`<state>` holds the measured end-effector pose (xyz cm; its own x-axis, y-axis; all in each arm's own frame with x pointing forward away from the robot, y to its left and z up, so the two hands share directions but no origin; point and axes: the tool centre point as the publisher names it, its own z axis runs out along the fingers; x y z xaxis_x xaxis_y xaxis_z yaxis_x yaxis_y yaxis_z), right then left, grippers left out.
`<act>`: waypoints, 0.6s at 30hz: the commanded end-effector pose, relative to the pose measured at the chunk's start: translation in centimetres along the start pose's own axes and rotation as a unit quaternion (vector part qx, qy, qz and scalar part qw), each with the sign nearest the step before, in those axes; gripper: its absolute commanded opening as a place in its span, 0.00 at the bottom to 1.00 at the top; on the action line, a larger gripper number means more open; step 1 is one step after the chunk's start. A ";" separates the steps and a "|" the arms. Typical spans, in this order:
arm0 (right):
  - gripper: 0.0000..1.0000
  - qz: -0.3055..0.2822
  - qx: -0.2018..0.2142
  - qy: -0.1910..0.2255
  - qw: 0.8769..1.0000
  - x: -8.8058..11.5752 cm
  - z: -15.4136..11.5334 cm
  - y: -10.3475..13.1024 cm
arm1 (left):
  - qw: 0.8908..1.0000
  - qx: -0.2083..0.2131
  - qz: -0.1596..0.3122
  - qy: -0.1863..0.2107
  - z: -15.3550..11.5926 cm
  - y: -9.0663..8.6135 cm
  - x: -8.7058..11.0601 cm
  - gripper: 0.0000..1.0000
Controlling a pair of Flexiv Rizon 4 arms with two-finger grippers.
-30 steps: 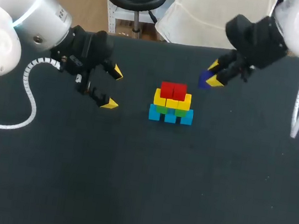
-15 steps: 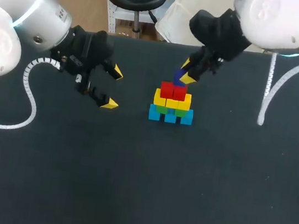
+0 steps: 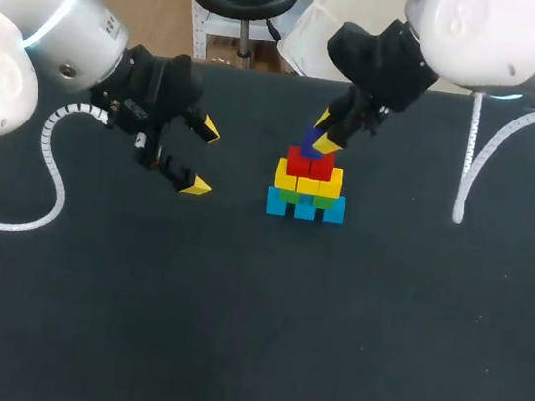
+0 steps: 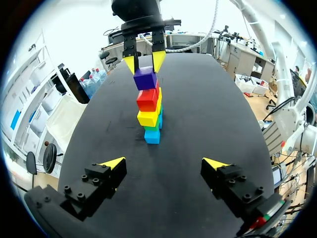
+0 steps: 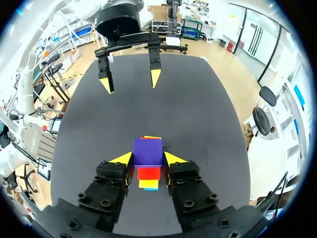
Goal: Place the blue cubes, place green cubes on the blue cubes, place the yellow cubes on the green cubes, then place the red cubes on the yellow cubes, and place purple cube on the red cubes.
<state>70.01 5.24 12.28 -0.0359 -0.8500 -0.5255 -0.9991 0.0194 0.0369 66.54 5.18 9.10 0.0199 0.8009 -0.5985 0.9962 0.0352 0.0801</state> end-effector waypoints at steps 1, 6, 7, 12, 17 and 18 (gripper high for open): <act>0.00 0.001 0.004 -0.002 1.000 0.2 0.2 0.3 | 1.000 0.000 0.001 -0.001 0.0 0.0 0.1 1.00; 0.00 0.005 0.005 0.000 1.000 0.4 0.4 0.2 | 1.000 0.000 0.001 -0.001 0.0 0.0 0.1 1.00; 0.00 0.006 0.006 0.001 1.000 0.4 0.4 0.2 | 1.000 0.000 0.001 -0.001 0.0 0.0 0.1 1.00; 0.00 0.008 0.007 0.000 1.000 0.5 0.5 0.0 | 1.000 0.000 0.001 -0.001 0.0 0.0 0.1 1.00; 0.00 0.008 0.006 0.000 1.000 0.4 0.7 -0.1 | 1.000 0.000 0.001 -0.001 0.0 0.0 0.1 1.00; 0.00 0.008 0.006 0.000 1.000 0.4 0.7 -0.1 | 1.000 0.000 0.001 -0.001 0.0 0.0 0.1 1.00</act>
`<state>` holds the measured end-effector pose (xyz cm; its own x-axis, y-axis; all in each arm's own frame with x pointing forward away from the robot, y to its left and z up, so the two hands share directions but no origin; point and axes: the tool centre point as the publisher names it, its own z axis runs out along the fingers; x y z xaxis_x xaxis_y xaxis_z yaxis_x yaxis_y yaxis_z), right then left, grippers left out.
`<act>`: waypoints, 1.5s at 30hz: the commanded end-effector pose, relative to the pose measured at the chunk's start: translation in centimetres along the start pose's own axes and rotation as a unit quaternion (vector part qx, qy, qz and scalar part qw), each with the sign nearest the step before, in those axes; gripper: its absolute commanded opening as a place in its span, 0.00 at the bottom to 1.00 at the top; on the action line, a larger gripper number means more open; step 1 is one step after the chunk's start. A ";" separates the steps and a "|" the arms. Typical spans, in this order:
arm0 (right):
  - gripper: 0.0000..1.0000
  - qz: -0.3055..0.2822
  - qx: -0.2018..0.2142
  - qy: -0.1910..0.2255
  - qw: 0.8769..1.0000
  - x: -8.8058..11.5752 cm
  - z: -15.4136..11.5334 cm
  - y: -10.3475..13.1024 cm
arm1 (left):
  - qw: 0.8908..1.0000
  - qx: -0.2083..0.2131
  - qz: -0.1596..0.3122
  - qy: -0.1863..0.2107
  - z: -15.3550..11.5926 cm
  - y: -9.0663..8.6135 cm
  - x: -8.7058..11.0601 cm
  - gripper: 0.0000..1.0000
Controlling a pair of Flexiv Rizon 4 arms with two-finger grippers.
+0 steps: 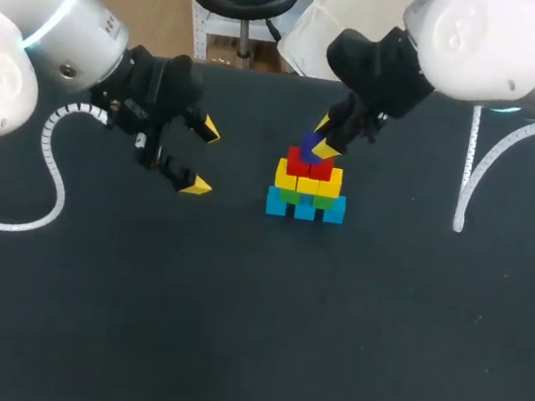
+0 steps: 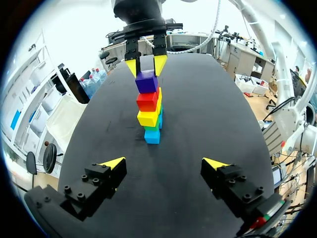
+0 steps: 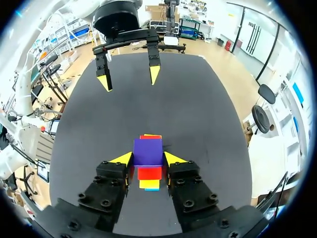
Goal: Place the blue cubes, place green cubes on the blue cubes, place the yellow cubes on the green cubes, then place the red cubes on the yellow cubes, and place purple cube on the red cubes.
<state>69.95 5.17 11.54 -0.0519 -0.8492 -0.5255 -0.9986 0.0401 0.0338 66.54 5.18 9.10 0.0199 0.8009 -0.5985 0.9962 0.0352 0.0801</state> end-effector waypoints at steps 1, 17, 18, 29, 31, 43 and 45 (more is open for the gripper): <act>0.00 0.001 0.000 0.000 1.000 0.0 0.1 -0.2 | 1.000 0.000 0.001 -0.001 0.0 0.0 0.1 1.00; 0.22 0.002 -0.001 0.001 1.000 0.0 0.1 -0.3 | 1.000 0.000 0.001 -0.001 0.0 0.0 0.1 1.00; 0.24 0.001 -0.002 0.001 1.000 0.0 0.1 -0.2 | 1.000 0.000 0.001 -0.001 0.0 0.0 0.1 1.00; 0.47 0.004 -0.001 0.002 1.000 0.0 0.1 -0.3 | 1.000 0.000 0.001 -0.001 0.0 0.0 0.1 1.00; 0.78 0.005 -0.001 0.003 1.000 0.0 0.1 -0.3 | 1.000 0.000 0.001 -0.001 0.0 0.0 0.1 1.00; 1.00 0.031 0.025 -0.075 0.996 1.7 -2.8 -0.1 | 1.000 0.000 0.001 -0.001 0.0 0.0 0.1 1.00; 1.00 0.040 0.031 -0.110 0.993 2.9 -3.9 -0.2 | 1.000 0.000 0.001 -0.001 0.0 0.0 0.1 1.00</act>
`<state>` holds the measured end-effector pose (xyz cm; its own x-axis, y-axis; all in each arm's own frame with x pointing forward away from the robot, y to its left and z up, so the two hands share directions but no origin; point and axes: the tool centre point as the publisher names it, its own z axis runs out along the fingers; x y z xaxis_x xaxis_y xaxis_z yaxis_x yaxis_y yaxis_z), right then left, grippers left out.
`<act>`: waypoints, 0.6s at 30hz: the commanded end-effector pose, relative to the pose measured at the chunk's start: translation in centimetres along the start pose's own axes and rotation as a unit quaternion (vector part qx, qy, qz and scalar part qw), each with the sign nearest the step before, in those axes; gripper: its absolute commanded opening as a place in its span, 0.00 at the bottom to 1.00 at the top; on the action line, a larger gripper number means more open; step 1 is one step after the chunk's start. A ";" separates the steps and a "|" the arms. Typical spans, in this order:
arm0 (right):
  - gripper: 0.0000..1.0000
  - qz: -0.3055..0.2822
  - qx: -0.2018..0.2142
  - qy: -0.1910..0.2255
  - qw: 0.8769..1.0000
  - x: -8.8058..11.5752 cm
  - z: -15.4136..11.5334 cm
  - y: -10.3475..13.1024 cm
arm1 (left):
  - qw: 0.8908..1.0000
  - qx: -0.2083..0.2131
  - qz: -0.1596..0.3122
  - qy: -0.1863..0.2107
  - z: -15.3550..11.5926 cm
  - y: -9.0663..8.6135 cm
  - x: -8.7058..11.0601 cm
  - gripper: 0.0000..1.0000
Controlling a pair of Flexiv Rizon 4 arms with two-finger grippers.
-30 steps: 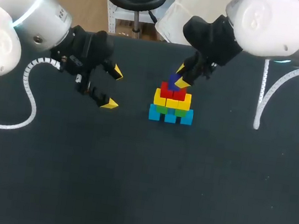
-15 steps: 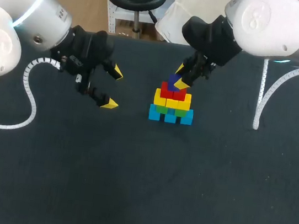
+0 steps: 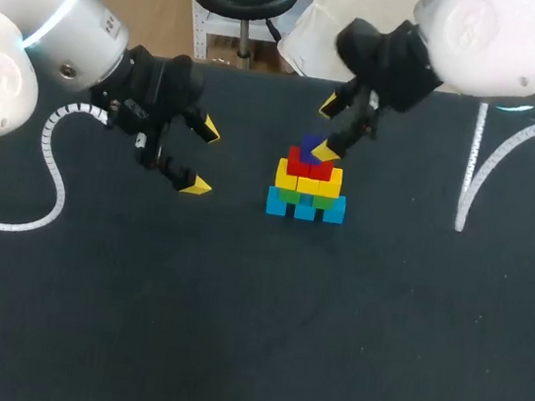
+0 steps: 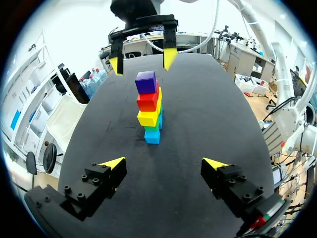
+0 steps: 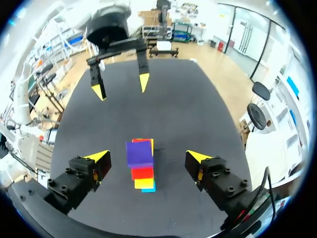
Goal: Place the blue cubes, place green cubes on the blue cubes, place the yellow cubes on the green cubes, then place the red cubes on the yellow cubes, and place purple cube on the red cubes.
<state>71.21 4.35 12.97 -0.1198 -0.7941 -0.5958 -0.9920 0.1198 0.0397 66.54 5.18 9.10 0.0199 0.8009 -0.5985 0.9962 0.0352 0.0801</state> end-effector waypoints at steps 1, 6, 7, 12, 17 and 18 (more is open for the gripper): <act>1.00 0.010 0.009 -0.075 0.997 3.4 -3.0 0.6 | 1.000 0.000 0.001 -0.001 0.0 0.0 0.1 1.00; 1.00 0.021 0.016 -0.114 0.993 6.6 -5.0 0.0 | 1.000 0.000 0.001 -0.001 0.0 0.0 0.1 1.00; 1.00 0.023 0.014 -0.116 0.993 7.2 -5.3 -0.1 | 1.000 0.000 0.001 -0.001 0.0 0.0 0.1 1.00; 1.00 0.044 -0.003 -0.173 0.984 10.5 -6.4 -0.1 | 1.000 0.000 0.001 -0.001 0.0 0.0 0.1 1.00; 1.00 0.049 -0.011 -0.188 0.981 12.1 -6.5 0.3 | 1.000 0.000 0.001 -0.001 0.0 0.0 0.1 1.00; 1.00 0.049 -0.014 -0.187 0.981 12.2 -6.4 0.3 | 1.000 0.000 0.001 -0.001 0.0 0.0 0.1 1.00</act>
<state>69.19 -8.58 11.21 -0.2050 -0.5799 -0.7885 -0.9768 0.1724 0.1271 66.54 5.18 9.10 0.0199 0.8009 -0.5985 0.9962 0.0352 0.0801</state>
